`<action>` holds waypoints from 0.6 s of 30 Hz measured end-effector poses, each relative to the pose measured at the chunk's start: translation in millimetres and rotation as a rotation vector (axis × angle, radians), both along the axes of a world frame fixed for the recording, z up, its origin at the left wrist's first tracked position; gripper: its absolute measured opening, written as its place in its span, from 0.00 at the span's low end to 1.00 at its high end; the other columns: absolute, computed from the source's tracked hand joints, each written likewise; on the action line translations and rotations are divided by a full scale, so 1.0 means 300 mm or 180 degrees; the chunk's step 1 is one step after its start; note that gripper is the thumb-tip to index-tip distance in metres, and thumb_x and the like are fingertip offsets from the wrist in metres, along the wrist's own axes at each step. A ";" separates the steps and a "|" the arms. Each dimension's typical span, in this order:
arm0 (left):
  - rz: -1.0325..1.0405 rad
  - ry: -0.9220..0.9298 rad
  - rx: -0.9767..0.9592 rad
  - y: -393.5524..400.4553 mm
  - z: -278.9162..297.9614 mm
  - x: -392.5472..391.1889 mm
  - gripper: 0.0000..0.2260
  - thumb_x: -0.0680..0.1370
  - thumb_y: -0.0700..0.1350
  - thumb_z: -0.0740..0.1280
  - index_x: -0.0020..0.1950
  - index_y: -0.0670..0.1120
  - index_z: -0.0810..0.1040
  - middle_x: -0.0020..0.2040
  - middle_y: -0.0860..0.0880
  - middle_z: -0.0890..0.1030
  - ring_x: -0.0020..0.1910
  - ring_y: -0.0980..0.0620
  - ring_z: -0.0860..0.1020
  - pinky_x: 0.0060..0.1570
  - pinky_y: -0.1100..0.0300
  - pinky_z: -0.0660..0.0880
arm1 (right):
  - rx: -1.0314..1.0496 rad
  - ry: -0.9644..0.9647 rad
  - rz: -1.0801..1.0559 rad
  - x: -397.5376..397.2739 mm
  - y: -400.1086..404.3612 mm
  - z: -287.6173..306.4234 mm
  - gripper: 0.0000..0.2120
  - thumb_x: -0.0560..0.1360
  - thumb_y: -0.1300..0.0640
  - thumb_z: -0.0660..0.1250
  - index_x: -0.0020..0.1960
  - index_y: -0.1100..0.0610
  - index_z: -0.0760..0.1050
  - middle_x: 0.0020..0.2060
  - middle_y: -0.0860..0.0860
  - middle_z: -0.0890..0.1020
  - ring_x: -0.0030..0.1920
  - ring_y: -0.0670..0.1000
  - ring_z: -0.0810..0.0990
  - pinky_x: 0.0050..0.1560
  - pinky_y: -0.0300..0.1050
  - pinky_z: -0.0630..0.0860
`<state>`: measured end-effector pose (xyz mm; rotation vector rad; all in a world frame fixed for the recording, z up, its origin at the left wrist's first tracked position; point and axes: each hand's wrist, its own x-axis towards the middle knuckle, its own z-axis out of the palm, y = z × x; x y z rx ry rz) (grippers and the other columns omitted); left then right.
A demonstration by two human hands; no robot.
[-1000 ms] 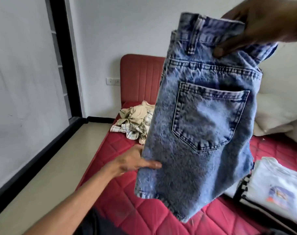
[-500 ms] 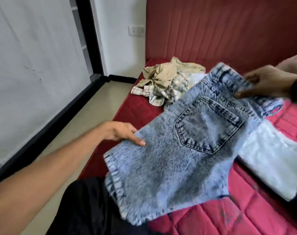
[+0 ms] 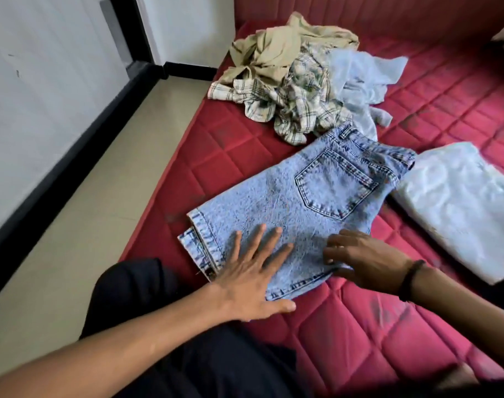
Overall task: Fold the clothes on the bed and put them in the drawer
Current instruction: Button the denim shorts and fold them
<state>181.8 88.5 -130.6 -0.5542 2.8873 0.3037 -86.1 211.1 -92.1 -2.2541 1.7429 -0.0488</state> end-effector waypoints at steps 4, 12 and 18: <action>-0.0124 0.0016 0.0030 0.013 0.049 0.079 0.38 0.79 0.71 0.54 0.84 0.55 0.49 0.85 0.47 0.42 0.83 0.44 0.41 0.79 0.37 0.49 | 0.0172 -0.0517 -0.0380 -0.026 0.040 0.024 0.06 0.79 0.48 0.69 0.51 0.50 0.82 0.45 0.47 0.80 0.44 0.46 0.79 0.46 0.38 0.73; -0.0339 0.0124 -0.0409 -0.017 0.178 0.166 0.15 0.82 0.50 0.64 0.68 0.50 0.75 0.60 0.49 0.75 0.59 0.47 0.75 0.52 0.49 0.78 | -0.0645 0.0659 -0.0620 0.144 0.031 -0.045 0.16 0.70 0.69 0.60 0.52 0.54 0.76 0.44 0.54 0.77 0.44 0.61 0.79 0.33 0.57 0.80; -0.0142 -0.0295 -0.0769 0.056 0.245 0.120 0.17 0.74 0.34 0.69 0.62 0.43 0.76 0.56 0.44 0.75 0.56 0.44 0.75 0.43 0.52 0.74 | -0.1010 0.0907 -0.0701 0.165 0.044 -0.046 0.13 0.68 0.67 0.59 0.47 0.56 0.77 0.38 0.53 0.77 0.36 0.61 0.80 0.22 0.52 0.75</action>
